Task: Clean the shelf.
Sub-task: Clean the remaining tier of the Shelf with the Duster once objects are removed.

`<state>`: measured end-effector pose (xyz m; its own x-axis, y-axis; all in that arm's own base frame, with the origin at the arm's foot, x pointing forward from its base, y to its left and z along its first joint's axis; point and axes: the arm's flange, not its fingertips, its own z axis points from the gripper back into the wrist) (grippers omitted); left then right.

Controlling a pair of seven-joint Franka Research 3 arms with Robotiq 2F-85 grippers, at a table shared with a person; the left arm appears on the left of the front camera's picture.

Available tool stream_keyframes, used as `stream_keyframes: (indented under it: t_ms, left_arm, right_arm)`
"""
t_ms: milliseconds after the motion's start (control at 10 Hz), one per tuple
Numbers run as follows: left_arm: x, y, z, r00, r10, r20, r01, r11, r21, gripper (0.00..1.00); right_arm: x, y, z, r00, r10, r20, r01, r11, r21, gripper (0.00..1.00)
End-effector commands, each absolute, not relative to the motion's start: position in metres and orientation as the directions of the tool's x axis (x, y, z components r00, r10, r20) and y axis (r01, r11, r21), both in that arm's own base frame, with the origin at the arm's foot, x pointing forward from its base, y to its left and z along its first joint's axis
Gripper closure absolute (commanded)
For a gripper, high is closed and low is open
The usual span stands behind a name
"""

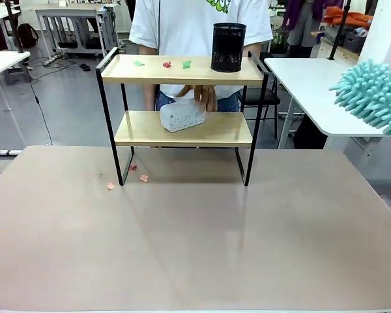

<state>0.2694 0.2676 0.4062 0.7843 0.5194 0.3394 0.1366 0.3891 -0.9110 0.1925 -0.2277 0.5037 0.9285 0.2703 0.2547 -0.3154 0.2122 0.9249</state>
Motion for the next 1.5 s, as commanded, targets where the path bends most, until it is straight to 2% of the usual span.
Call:
stream_keyframes:
  t_ms: [0, 1300, 1400]
  left_arm:
    - [0.27, 0.267, 0.406, 0.773, 0.518, 0.367, 0.17, 0.387, -0.906, 0.0]
    - [0.27, 0.267, 0.406, 0.773, 0.518, 0.367, 0.17, 0.387, -0.906, 0.0]
    - [0.27, 0.267, 0.406, 0.773, 0.518, 0.367, 0.17, 0.387, -0.906, 0.0]
  right_arm:
    - [0.188, -0.233, 0.509, 0.933, 0.277, 0.229, -0.292, 0.211, 0.933, 0.88]
    - [0.191, -0.228, 0.505, 0.931, 0.269, 0.247, -0.308, 0.212, 0.928, 0.88]
    - [0.196, -0.2, 0.528, 0.959, 0.21, 0.19, -0.236, 0.22, 0.947, 0.88]
